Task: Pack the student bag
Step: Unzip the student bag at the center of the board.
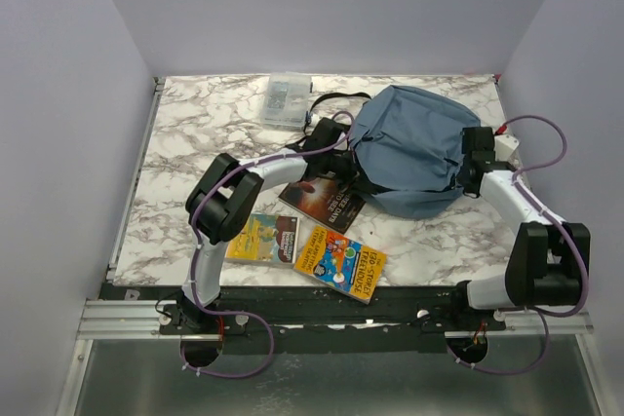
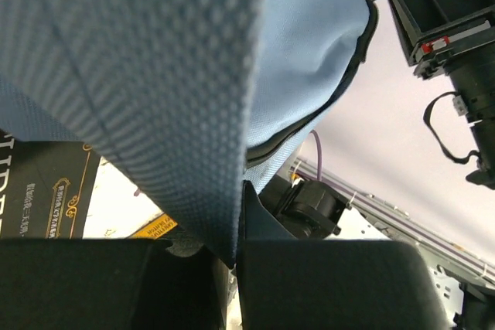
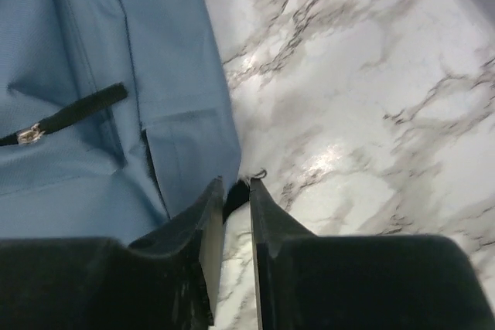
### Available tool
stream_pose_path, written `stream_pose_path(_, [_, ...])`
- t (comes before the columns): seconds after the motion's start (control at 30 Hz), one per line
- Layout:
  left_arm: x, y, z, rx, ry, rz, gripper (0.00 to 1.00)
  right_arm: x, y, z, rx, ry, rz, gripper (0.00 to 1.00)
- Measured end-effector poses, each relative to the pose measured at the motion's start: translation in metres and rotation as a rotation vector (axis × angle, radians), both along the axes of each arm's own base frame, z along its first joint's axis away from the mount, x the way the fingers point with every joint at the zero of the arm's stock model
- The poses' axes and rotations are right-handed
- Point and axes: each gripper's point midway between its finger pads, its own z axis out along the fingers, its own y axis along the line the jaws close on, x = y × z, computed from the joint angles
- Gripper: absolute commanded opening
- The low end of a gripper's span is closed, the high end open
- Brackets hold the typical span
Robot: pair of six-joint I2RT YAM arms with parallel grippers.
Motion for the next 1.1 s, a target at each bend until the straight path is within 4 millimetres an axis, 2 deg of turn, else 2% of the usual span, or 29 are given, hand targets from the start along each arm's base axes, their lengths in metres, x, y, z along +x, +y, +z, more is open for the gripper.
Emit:
stream_pose_path(0.1, [-0.002, 0.001, 0.004, -0.011, 0.004, -0.022, 0.26, 0.004, -0.003, 0.014, -0.005, -0.005, 0.039, 0.43])
stream_pose_path(0.2, [-0.003, 0.001, 0.006, -0.022, -0.001, -0.037, 0.43, 0.008, 0.007, 0.042, 0.017, -0.049, 0.133, 0.49])
stream_pose_path(0.3, [-0.003, 0.002, 0.007, -0.025, -0.016, -0.046, 0.52, 0.017, 0.043, 0.073, 0.050, -0.112, 0.299, 0.55])
stream_pose_path(0.4, [-0.008, 0.006, 0.012, -0.028, -0.035, -0.053, 0.61, 0.026, 0.099, 0.089, 0.106, -0.143, 0.502, 0.62])
stream_pose_path(0.53, [-0.021, 0.022, 0.026, -0.037, -0.090, -0.048, 0.66, 0.017, 0.166, 0.075, 0.191, -0.087, 0.756, 0.66])
stream_pose_path(0.7, [-0.038, 0.052, 0.044, -0.055, -0.162, -0.022, 0.71, 0.002, 0.213, 0.051, 0.224, 0.011, 0.971, 0.68])
stream_pose_path(0.8, [-0.034, 0.065, 0.045, -0.060, -0.186, 0.003, 0.72, -0.006, 0.232, 0.038, 0.222, 0.060, 1.060, 0.68])
stream_pose_path(0.9, [-0.022, 0.071, 0.039, -0.055, -0.176, 0.035, 0.73, -0.013, 0.246, 0.032, 0.215, 0.082, 1.116, 0.68])
stream_pose_path(1.0, [-0.010, 0.069, 0.030, -0.049, -0.147, 0.058, 0.73, -0.016, 0.254, 0.029, 0.214, 0.080, 1.143, 0.67])
stream_pose_path(1.1, [0.009, 0.059, 0.020, -0.048, -0.111, 0.079, 0.68, -0.018, 0.253, 0.018, 0.217, 0.083, 1.141, 0.63])
